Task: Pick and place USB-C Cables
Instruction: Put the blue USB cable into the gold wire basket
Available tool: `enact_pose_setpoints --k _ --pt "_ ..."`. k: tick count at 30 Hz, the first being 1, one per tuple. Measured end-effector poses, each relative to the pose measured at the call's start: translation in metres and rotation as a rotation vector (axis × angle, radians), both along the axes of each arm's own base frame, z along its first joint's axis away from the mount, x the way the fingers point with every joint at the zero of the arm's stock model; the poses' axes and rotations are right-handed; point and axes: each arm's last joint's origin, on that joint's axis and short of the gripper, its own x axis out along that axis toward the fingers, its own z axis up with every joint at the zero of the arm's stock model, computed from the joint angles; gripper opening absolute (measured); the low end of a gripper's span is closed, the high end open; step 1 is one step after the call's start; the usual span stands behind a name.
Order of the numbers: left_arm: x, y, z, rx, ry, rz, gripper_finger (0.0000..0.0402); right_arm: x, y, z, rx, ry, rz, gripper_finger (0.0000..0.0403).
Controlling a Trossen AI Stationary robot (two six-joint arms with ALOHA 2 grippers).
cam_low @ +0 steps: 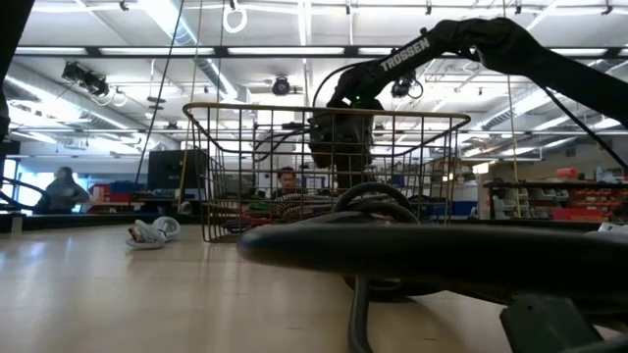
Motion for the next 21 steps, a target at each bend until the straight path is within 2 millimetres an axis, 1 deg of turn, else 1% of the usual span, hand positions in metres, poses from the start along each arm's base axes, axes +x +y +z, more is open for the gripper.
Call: enact_pose_setpoints --k 5,8,13,18,21 --pt "0.0 0.0 0.0 0.0 -0.002 0.0 0.0165 -0.004 -0.004 -0.002 -0.155 0.132 -0.029 0.0211" --pt "0.0 0.0 0.0 0.0 -0.005 0.0 0.0165 -0.003 -0.002 -0.003 -0.212 0.176 -0.023 0.021" --pt "0.001 0.0 0.001 0.0 -0.012 0.0 0.0165 -0.001 0.002 -0.003 -0.31 0.226 0.016 0.0228" --pt "0.001 0.0 0.001 0.0 -0.011 0.0 0.0165 0.004 0.006 -0.005 -0.303 0.19 0.027 0.0251" --pt "0.001 0.0 0.001 0.0 -0.011 0.0 0.0165 0.005 0.01 -0.012 -0.195 0.143 0.019 0.0264"
